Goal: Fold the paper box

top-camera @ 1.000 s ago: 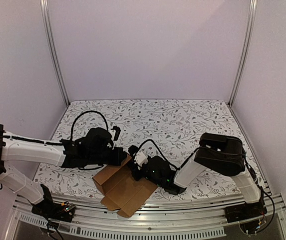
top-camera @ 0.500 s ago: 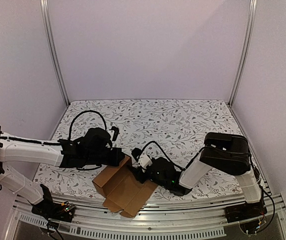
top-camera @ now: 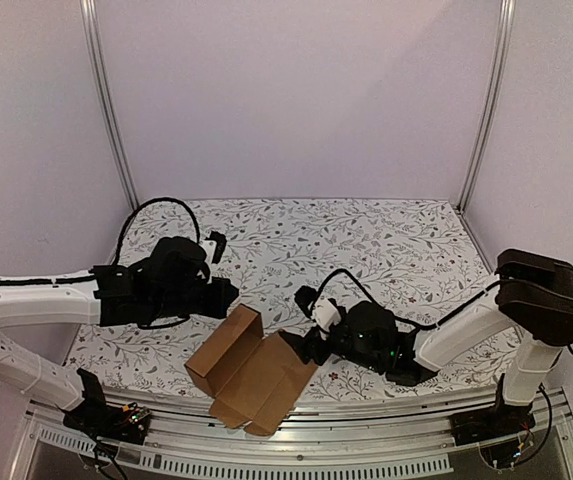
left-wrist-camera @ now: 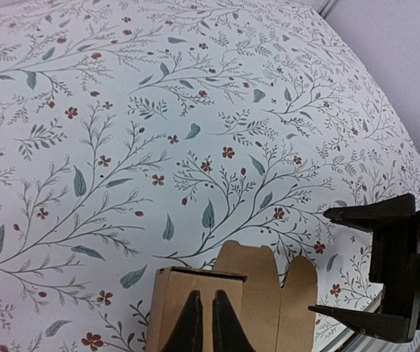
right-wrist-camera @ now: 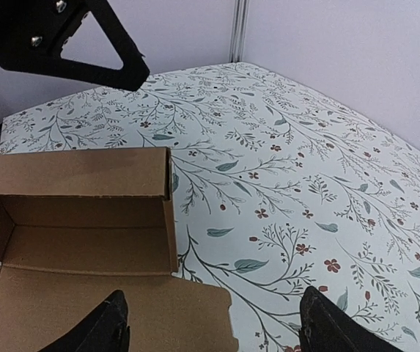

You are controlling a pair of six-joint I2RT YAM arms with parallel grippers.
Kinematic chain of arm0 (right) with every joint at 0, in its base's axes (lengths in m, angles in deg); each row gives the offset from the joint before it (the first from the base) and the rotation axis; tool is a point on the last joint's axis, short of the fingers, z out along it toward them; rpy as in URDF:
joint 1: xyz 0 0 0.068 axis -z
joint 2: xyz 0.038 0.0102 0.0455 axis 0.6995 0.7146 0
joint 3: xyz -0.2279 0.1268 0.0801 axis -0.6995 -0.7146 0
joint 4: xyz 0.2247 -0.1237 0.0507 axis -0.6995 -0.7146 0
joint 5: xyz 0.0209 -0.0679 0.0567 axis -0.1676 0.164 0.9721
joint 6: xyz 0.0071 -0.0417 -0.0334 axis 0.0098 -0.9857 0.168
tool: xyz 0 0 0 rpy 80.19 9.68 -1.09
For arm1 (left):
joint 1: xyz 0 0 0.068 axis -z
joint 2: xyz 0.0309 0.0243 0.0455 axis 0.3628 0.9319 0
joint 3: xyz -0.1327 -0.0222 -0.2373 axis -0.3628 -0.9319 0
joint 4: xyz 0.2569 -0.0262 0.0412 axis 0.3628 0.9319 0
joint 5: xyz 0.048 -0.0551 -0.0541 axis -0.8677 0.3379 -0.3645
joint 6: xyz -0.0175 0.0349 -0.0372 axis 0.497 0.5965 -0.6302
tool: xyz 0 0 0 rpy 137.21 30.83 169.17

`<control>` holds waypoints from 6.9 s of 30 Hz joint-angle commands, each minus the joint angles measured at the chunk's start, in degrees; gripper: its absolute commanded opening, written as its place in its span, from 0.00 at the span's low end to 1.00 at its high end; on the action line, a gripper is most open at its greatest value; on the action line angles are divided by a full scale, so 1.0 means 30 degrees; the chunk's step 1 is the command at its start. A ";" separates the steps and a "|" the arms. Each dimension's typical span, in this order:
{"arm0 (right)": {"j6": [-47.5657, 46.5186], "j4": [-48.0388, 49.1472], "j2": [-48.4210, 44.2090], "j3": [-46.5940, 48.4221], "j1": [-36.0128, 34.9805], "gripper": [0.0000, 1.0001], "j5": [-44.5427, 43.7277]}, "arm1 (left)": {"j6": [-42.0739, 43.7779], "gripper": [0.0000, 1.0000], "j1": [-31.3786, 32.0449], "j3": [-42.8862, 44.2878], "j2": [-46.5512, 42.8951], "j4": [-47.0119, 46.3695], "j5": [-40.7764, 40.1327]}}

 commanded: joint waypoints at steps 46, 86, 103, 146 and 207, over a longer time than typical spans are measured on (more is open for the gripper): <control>1.4831 -2.0165 -0.3530 0.3776 0.2557 0.65 0.8852 | 0.1825 0.95 -0.1086 -0.1211 -0.3984 0.2896 0.2830; 1.3742 -1.5471 -0.1494 0.2976 0.3793 0.00 1.0933 | 0.1603 0.94 -0.1084 -0.0045 -0.1485 0.2863 0.2358; 0.6358 -2.7617 -0.5090 0.9502 0.3793 0.00 0.8254 | 0.2981 0.94 -0.1115 0.0656 -0.4216 0.4592 -0.0232; -1.3095 -4.6901 -0.1914 2.4528 0.0187 0.00 -0.8807 | 0.3940 0.94 -0.1130 0.0228 -0.8639 0.5296 -0.1802; -0.4413 -3.4633 -1.1254 1.2792 0.4788 0.96 -0.2269 | 0.8251 1.00 -0.1115 -0.1190 0.0968 -0.6279 0.6009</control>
